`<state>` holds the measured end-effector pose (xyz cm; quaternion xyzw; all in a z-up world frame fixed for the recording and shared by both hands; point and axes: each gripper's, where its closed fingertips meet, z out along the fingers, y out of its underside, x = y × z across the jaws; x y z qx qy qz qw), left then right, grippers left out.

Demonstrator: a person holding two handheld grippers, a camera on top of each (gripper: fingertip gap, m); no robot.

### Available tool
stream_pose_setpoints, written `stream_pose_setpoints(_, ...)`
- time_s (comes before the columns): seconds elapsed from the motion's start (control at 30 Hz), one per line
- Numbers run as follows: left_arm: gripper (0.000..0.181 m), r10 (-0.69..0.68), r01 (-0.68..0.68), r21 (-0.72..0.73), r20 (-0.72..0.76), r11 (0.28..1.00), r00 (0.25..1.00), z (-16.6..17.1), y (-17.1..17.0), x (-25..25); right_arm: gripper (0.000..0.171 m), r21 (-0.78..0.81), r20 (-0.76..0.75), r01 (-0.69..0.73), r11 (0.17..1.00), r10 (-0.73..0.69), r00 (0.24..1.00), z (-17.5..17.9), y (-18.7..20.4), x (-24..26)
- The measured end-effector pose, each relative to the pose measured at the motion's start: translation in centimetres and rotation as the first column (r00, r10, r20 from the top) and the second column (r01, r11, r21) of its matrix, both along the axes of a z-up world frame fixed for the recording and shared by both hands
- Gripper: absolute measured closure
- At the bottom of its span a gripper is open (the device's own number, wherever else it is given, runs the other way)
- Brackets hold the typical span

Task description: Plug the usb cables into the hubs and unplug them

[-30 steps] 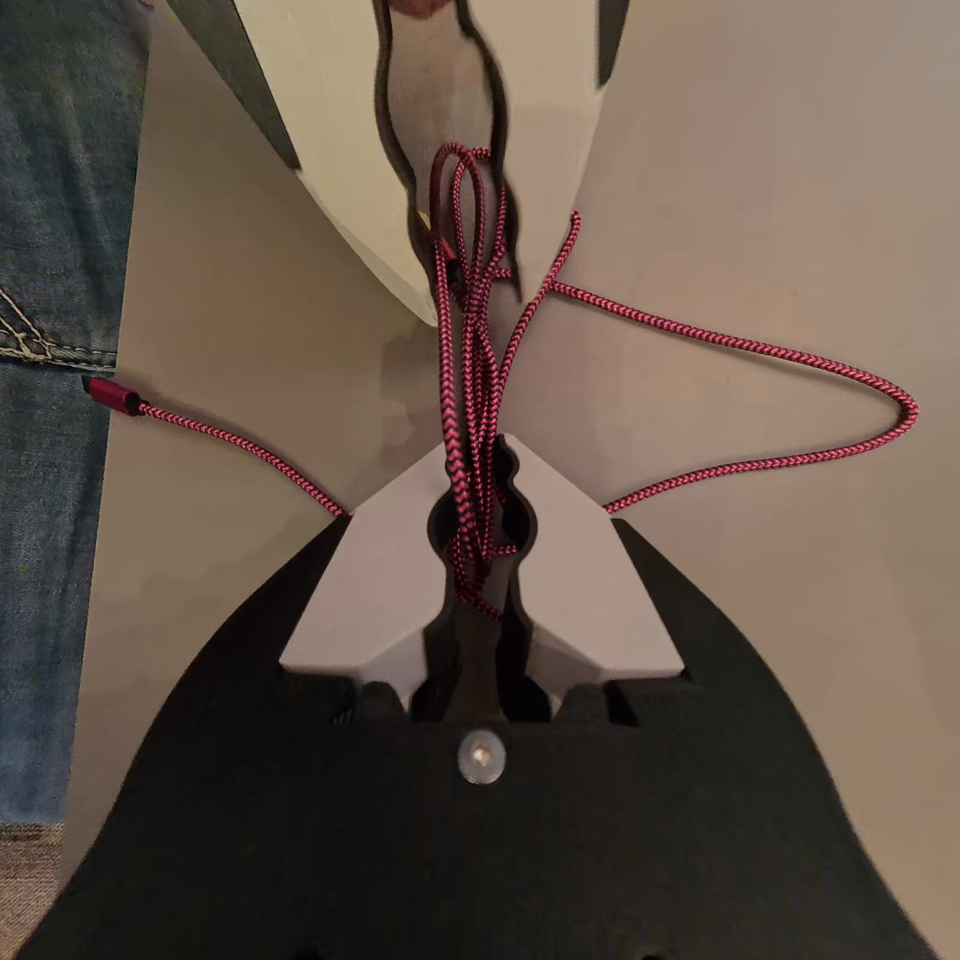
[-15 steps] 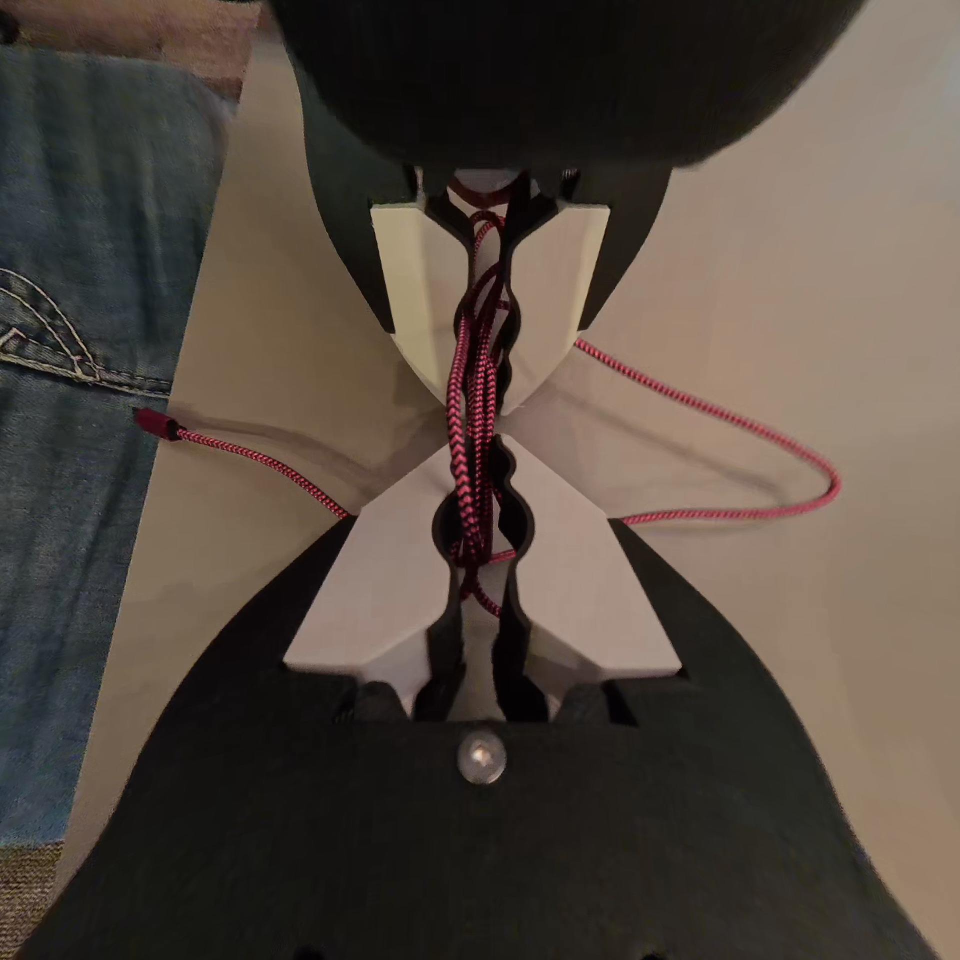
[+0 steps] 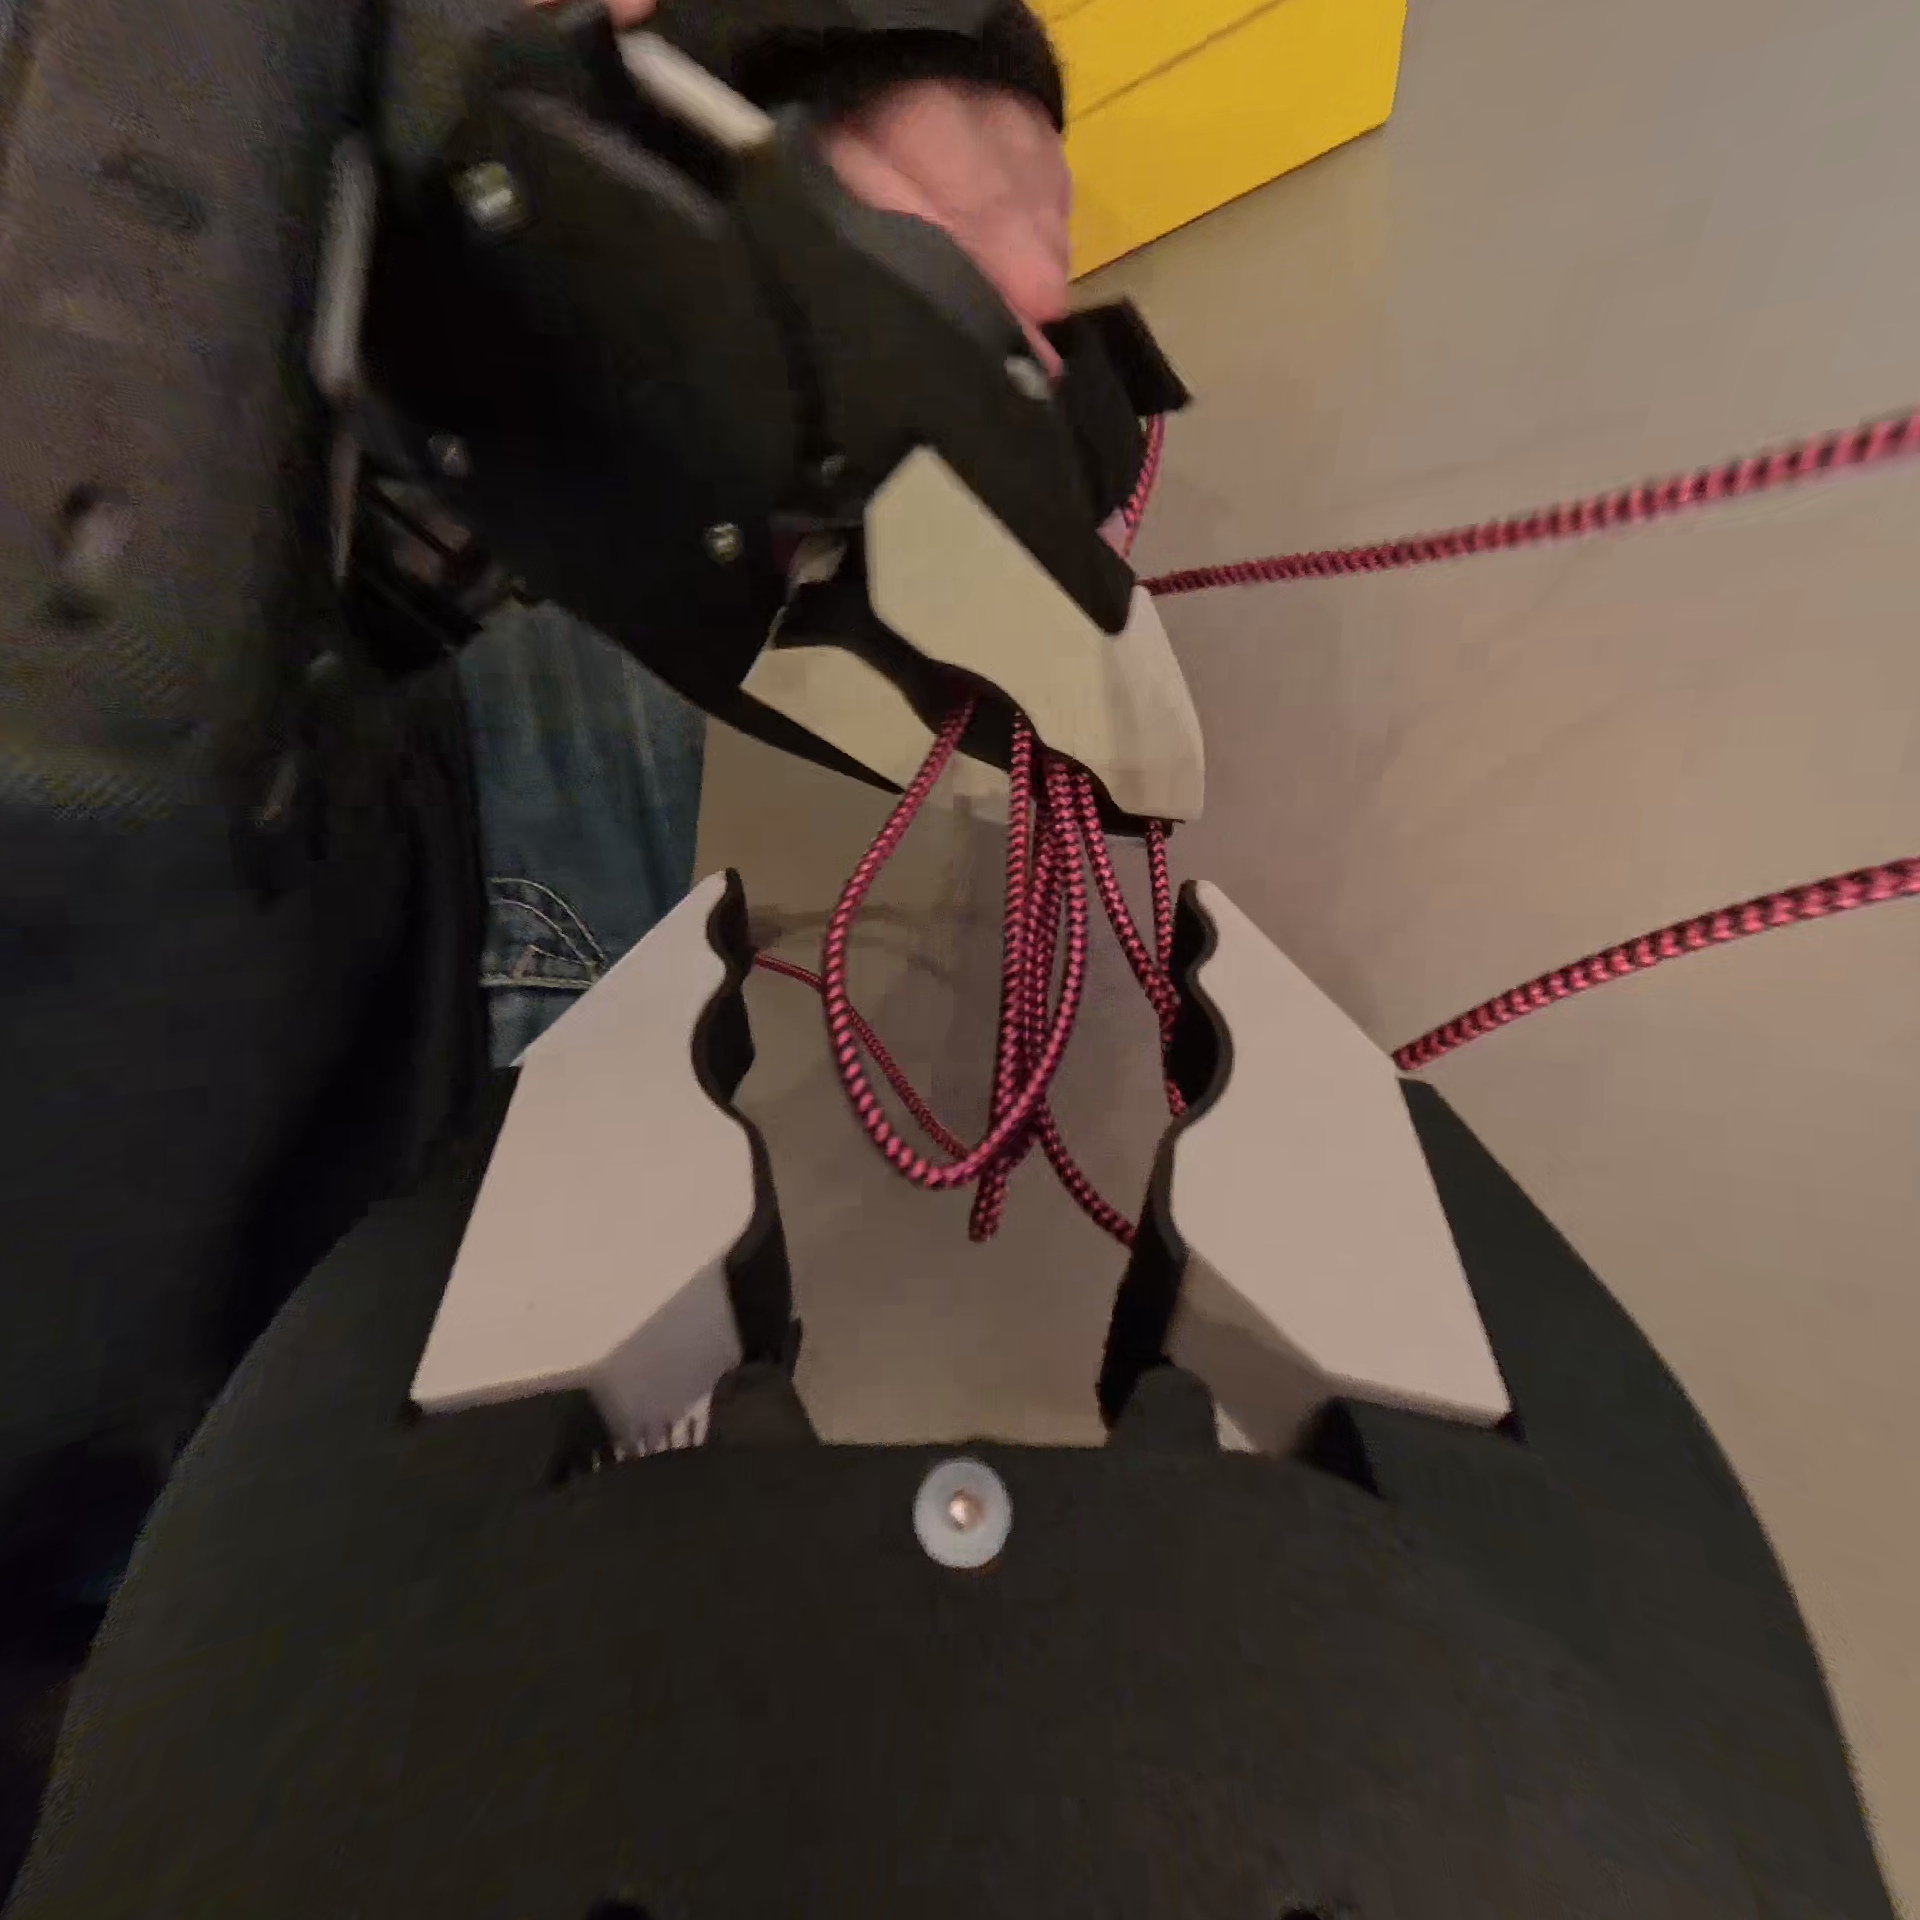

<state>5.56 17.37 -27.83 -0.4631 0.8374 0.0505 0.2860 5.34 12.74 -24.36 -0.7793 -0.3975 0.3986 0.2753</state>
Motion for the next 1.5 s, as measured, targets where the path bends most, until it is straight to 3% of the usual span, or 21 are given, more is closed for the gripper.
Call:
stream_pose_setpoints(0.13, 0.178, -0.073, 0.069, 0.201, 0.016, 0.977, 0.997, 1.4, 0.2, 0.4, 0.112, -0.049, 0.041, -0.040, 0.998, 0.042, 0.998, -0.9, -0.1, 0.0)
stream_pose_setpoints(0.3, 0.178, -0.116, 0.084, 0.329, 0.080, 0.940, 0.990, 3.3, 0.6, 0.9, 0.165, 0.002, 0.112, -0.063, 0.998, 0.063, 0.992, -1.0, 0.0, 0.1)
stream_pose_setpoints(0.33, 0.177, -0.121, 0.084, 0.330, 0.093, 0.940, 0.988, 3.5, 0.6, 1.0, 0.169, 0.016, 0.124, -0.054, 0.998, 0.052, 0.991, -0.9, 0.2, 0.2)
stream_pose_setpoints(0.43, 0.174, -0.120, 0.073, 0.328, 0.123, 0.942, 0.985, 4.0, 0.8, 1.3, 0.169, 0.032, 0.134, -0.040, 0.999, 0.036, 0.990, -0.4, 0.4, 0.4)
stream_pose_setpoints(0.57, 0.150, -0.108, 0.064, 0.355, 0.106, 0.933, 0.988, 4.1, 1.2, 1.5, 0.170, 0.045, 0.158, -0.058, 0.997, 0.050, 0.986, 0.4, 0.2, -0.1)
stream_pose_setpoints(0.63, 0.174, -0.122, 0.075, 0.347, 0.113, 0.935, 0.986, 4.0, 1.1, 1.4, 0.170, 0.060, 0.192, -0.069, 0.996, 0.057, 0.980, 0.5, 0.1, -0.2)
stream_pose_setpoints(0.77, 0.179, -0.116, 0.051, 0.348, 0.169, 0.936, 0.979, 4.4, 1.1, 1.3, 0.170, 0.057, 0.173, -0.055, 0.997, 0.044, 0.984, 0.9, 0.3, -0.4)
stream_pose_setpoints(0.97, 0.134, -0.163, 0.021, 0.427, 0.299, 0.904, 0.940, 6.6, 0.9, 1.1, 0.171, 0.127, 0.218, -0.023, 0.992, -0.006, 0.976, 1.4, 0.7, 0.6)
stream_pose_setpoints(1.07, 0.121, -0.134, -0.008, 0.380, 0.344, 0.925, 0.929, 7.4, 1.1, 0.5, 0.170, 0.176, 0.264, -0.013, 0.984, -0.034, 0.964, 1.8, 1.0, 1.3)
stream_pose_setpoints(1.13, 0.093, -0.111, -0.046, 0.374, 0.386, 0.926, 0.916, 8.7, 1.5, 0.3, 0.171, 0.203, 0.287, -0.019, 0.979, -0.041, 0.957, 2.0, 1.1, 1.5)
stream_pose_setpoints(1.23, 0.075, -0.041, -0.081, 0.335, 0.342, 0.939, 0.939, 9.5, 2.5, -0.5, 0.171, 0.231, 0.354, -0.028, 0.972, -0.057, 0.934, 1.5, 1.3, 1.8)
stream_pose_setpoints(1.3, 0.074, 0.005, -0.072, 0.225, 0.284, 0.972, 0.959, 9.2, 2.2, -0.9, 0.171, 0.264, 0.387, -0.057, 0.963, -0.051, 0.921, 1.4, 1.2, 1.5)
stream_pose_setpoints(1.4, 0.060, 0.123, -0.120, -0.031, 0.102, 0.992, 0.987, 7.1, 1.9, -1.9, 0.171, 0.328, 0.454, -0.103, 0.939, -0.061, 0.889, 1.4, 1.4, 1.2)
stream_pose_setpoints(1.5, 0.081, 0.080, -0.084, -0.239, -0.028, 0.967, 0.996, 5.5, 0.5, -2.2, 0.171, 0.365, 0.465, -0.139, 0.921, -0.051, 0.884, 2.0, 1.4, 0.4)
